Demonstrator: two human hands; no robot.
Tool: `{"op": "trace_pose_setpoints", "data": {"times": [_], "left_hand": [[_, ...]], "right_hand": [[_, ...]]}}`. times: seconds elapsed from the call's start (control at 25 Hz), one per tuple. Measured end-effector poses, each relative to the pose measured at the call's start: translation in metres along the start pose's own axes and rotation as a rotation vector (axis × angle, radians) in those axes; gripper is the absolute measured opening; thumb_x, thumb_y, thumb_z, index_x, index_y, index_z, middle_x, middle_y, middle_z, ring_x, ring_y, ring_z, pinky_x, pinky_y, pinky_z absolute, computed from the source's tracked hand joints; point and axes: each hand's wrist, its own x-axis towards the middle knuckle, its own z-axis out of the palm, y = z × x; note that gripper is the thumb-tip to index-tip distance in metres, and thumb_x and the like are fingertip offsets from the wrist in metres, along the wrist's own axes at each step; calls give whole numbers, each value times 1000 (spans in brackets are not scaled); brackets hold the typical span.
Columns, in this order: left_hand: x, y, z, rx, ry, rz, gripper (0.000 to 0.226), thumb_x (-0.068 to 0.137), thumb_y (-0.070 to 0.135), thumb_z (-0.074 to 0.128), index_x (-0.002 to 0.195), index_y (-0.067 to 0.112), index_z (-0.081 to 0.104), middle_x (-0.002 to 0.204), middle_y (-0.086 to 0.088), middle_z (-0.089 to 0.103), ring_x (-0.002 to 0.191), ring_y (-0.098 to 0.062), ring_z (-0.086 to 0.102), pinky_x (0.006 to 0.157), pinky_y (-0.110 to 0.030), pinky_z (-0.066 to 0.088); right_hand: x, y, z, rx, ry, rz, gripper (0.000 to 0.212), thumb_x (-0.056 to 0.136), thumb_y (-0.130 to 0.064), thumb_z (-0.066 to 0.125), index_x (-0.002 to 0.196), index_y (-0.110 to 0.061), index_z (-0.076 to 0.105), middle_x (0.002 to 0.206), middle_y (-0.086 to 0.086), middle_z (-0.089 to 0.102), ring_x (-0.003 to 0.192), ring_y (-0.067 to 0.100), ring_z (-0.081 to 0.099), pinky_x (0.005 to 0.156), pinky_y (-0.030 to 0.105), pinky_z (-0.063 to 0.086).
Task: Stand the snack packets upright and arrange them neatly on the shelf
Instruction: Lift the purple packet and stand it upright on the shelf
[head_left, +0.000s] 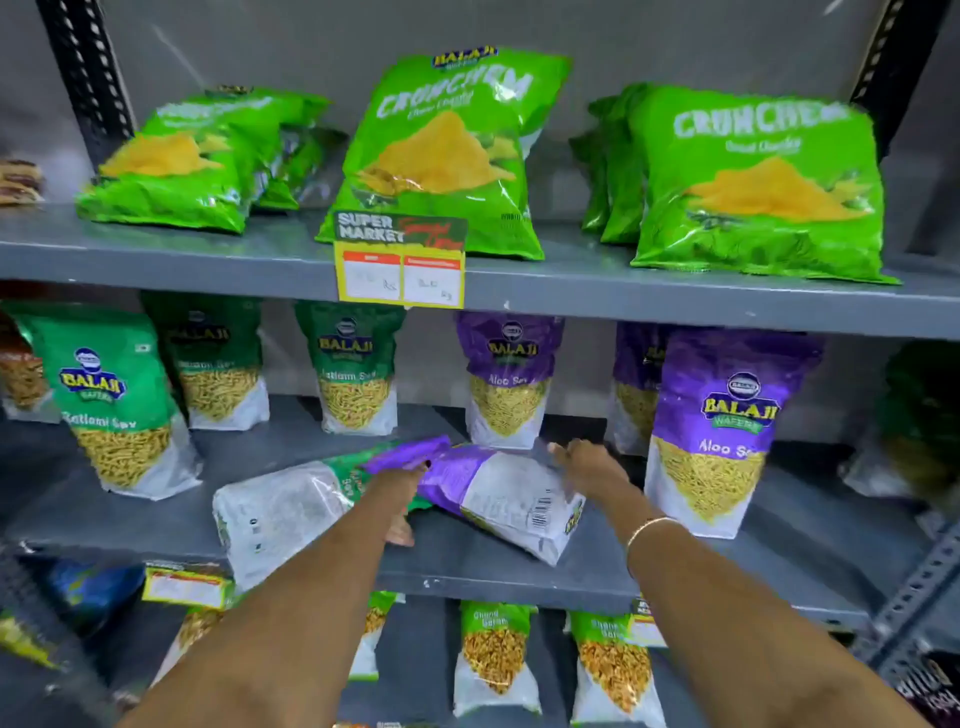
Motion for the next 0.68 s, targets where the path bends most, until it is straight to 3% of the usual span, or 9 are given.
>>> {"op": "trace_pose_setpoints", "data": {"times": [0.08,0.12,0.2,0.28,0.4,0.48,0.56,0.6,0.68], "left_hand": [[12,0,15,-252,-109,-132,82,88,51,46,145,-3,23,144,-28,37,137,-40,37,106,-50,37],[15,0,20,-334,-149,-148,82,89,49,47,146,-3,20,147,-28,34,137,-41,35,107,-52,34],[26,2,26,-431,-145,-122,73,90,41,50,143,-4,29,121,-27,51,127,-40,46,103,-52,37],[33,3,27,-513,-139,-133,63,90,32,54,138,-4,36,92,-22,54,113,-40,54,98,-51,41],[33,9,19,-565,-160,-118,40,90,25,55,119,-3,52,103,-20,59,120,-35,53,104,-50,37],[29,20,10,-582,-188,-81,25,91,27,54,89,2,55,114,-15,58,103,-29,59,99,-47,39],[24,38,0,-528,-213,-14,26,91,31,53,84,6,54,100,-10,60,83,-24,58,101,-45,38],[23,49,-5,-491,-223,26,24,90,32,53,90,8,55,99,-10,61,79,-23,57,101,-43,39],[19,68,-10,-401,-253,98,27,90,32,54,105,10,55,122,-14,60,86,-24,60,100,-43,40]], "right_hand": [[20,12,2,74,-146,4,50,94,-43,37,112,-2,58,114,21,60,107,30,58,103,36,40],[26,16,3,137,-221,4,48,92,-47,40,109,-6,59,105,17,60,97,26,59,102,35,42],[46,25,11,234,-348,2,62,79,-59,52,116,-11,56,108,13,62,93,23,60,89,30,46],[70,39,23,225,-409,8,89,64,-63,65,126,0,54,122,17,63,97,20,62,85,25,46],[61,31,3,205,-520,35,57,62,-48,78,97,-4,65,76,7,62,59,8,54,55,18,39],[48,21,-8,187,-565,52,43,63,-46,78,81,-13,59,71,0,49,62,9,45,58,23,34],[39,12,-13,157,-568,43,33,68,-40,77,77,-15,56,73,-2,49,72,10,46,67,28,37],[40,12,-10,171,-567,41,40,63,-41,80,84,-13,59,78,-2,53,78,11,49,72,31,40],[32,8,-9,216,-529,21,72,48,-45,86,104,-8,59,97,1,62,93,15,57,74,31,44]]}}
